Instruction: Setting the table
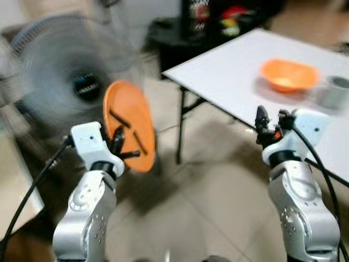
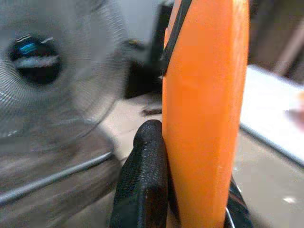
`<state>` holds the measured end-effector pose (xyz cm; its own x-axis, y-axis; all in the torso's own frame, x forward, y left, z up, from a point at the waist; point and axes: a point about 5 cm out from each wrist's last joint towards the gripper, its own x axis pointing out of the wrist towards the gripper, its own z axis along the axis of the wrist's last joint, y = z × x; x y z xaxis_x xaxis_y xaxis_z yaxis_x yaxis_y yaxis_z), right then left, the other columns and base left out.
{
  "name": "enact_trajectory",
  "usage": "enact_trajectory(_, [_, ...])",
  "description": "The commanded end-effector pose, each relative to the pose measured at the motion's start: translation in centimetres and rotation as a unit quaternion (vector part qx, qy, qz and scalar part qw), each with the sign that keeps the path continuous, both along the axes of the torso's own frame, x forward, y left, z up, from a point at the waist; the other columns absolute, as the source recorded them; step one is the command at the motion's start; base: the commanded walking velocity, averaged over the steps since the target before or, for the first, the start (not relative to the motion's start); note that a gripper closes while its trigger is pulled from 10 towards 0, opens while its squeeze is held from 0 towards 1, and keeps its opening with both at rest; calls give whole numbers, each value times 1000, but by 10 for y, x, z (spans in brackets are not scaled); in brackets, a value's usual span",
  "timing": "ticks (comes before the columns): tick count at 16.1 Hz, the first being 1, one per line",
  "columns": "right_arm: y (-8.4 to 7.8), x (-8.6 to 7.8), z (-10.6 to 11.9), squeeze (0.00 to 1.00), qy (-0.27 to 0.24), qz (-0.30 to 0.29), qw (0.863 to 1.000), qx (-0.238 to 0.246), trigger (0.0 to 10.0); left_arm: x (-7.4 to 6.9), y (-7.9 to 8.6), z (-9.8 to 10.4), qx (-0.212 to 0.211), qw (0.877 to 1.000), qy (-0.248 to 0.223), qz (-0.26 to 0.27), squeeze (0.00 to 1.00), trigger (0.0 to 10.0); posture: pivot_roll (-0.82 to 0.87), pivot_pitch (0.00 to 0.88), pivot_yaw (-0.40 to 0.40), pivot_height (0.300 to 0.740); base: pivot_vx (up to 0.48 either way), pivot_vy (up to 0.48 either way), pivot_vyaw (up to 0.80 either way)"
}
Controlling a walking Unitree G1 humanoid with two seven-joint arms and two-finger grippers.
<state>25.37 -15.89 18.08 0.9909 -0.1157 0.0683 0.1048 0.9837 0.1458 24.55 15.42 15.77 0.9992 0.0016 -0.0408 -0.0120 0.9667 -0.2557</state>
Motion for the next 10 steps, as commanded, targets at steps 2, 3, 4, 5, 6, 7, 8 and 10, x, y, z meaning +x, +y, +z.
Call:
enact_trajectory(2, [5,-1,1,0,-6,4,1000,2,10000,-2,7,12,-26,998,-58,13,0,10000,6,0,79,740,0,0,-800])
enact_trajectory(3, [3,-2,-2,0,-6,-3,1000,0,10000,-3,9,17,-29,995,-95,2,0,10000,5,0,75,740,0,0,-800])
enact_trajectory(4, [3,-3,-3,0,-6,-7,1000,-2,10000,-4,9,17,-36,995,-97,-1,0,10000,5,0,75,740,0,0,-800])
enact_trajectory(5, [2,-3,-4,0,-6,-16,1000,-9,10000,-4,9,16,-46,995,-93,-4,0,10000,5,0,75,740,0,0,-800])
enact_trajectory(6, [1,-3,-5,0,-6,-23,1000,-17,10000,-5,9,13,-43,996,-83,-9,0,10000,6,0,73,740,0,0,-800])
enact_trajectory(7, [1,-3,-8,0,-1,-16,1000,-27,10000,-8,7,5,-16,999,-39,-34,0,10000,7,0,72,740,0,0,-800])
enact_trajectory(8, [3,-3,-10,0,0,-6,999,-37,10000,-8,7,1,1,999,-23,-41,0,10000,7,0,67,740,0,0,-800])
enact_trajectory(10, [4,-4,-16,0,18,13,998,-52,10000,0,16,-4,71,997,-17,-9,0,10000,1,0,72,740,0,0,-800])
